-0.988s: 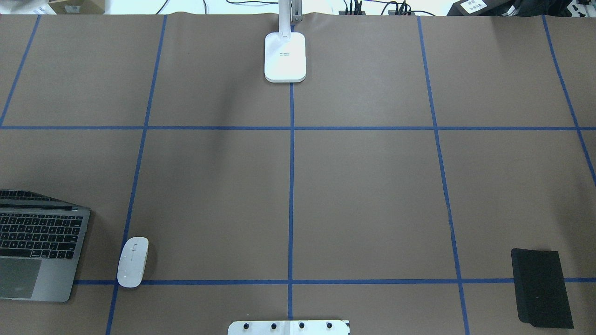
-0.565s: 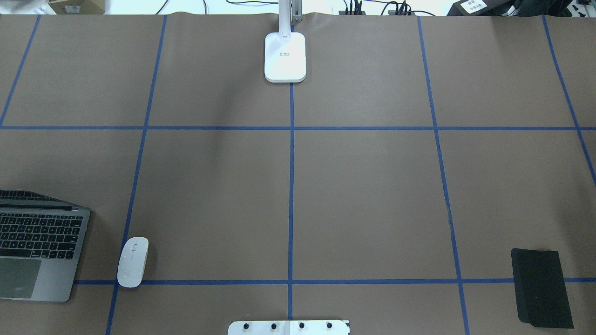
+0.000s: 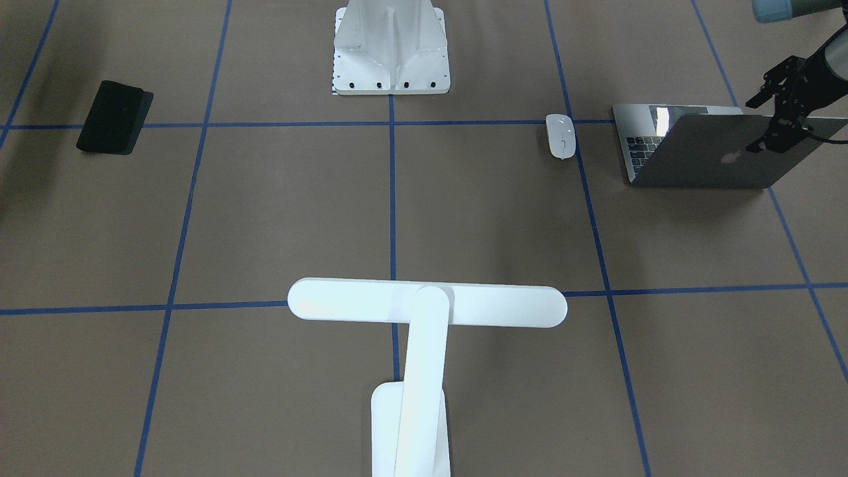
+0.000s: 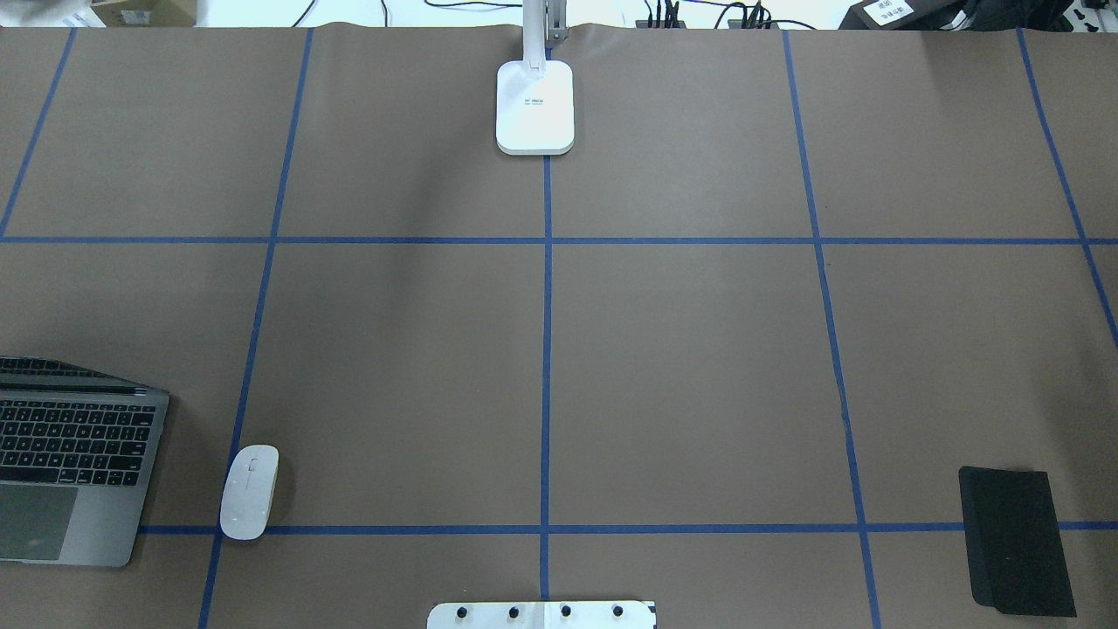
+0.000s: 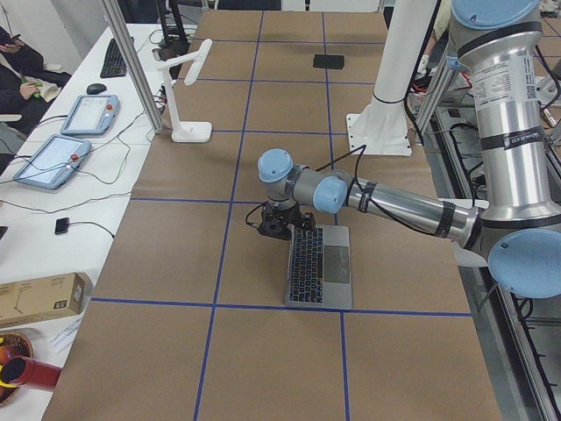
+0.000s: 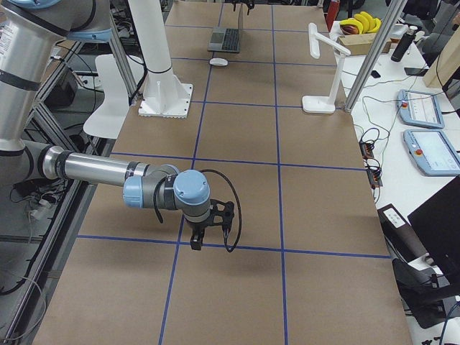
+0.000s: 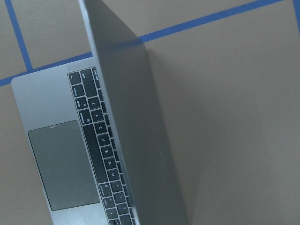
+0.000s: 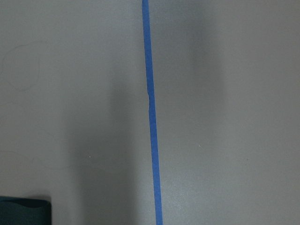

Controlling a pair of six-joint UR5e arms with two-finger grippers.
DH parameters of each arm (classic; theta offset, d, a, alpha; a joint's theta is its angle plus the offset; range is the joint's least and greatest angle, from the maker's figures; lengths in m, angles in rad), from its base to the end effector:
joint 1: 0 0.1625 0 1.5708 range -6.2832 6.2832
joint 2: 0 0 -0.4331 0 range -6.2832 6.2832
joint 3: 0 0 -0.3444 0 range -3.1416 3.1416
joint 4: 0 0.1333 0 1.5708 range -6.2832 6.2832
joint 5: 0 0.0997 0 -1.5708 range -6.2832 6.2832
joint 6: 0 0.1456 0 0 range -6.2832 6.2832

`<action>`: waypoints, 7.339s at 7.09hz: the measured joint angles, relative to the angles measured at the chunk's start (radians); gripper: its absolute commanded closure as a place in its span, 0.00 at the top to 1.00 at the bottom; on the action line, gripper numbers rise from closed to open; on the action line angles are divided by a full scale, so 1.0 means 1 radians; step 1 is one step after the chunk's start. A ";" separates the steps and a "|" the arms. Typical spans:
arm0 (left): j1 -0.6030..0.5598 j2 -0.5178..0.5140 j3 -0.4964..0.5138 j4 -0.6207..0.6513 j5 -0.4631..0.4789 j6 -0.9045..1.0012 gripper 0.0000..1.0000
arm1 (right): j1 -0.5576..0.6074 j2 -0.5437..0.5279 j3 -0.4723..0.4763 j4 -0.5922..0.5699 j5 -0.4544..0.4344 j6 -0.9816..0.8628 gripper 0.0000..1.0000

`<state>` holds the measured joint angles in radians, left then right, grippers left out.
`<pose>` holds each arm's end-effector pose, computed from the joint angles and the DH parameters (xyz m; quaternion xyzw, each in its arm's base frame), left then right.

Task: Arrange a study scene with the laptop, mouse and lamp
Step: 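Grip the silver laptop edge with the left gripper and drag it farther away, then slide the laptop with the left gripper toward the white lamp, then release the laptop and withdraw the left arm out of view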

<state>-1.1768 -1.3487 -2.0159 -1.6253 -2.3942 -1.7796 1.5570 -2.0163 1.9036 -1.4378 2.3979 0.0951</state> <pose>0.1151 -0.3458 0.5767 -0.2918 0.2966 -0.5371 0.7337 0.0226 -0.2576 0.6886 -0.0126 -0.4018 0.0331 0.9151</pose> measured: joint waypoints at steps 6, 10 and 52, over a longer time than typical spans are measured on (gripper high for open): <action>0.008 0.001 0.019 -0.009 0.021 -0.008 0.00 | 0.000 -0.004 0.015 0.005 0.001 0.000 1.00; 0.007 -0.138 0.031 0.063 -0.087 0.002 0.00 | 0.000 -0.015 0.016 0.004 0.001 0.000 1.00; 0.228 -0.669 -0.119 0.429 0.337 0.530 0.99 | -0.001 0.010 -0.044 -0.057 0.031 0.009 1.00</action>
<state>-0.9489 -2.0173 -2.1351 -1.1959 -2.0570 -1.2493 1.5557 -2.0067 1.8596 -1.4952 2.4292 0.1037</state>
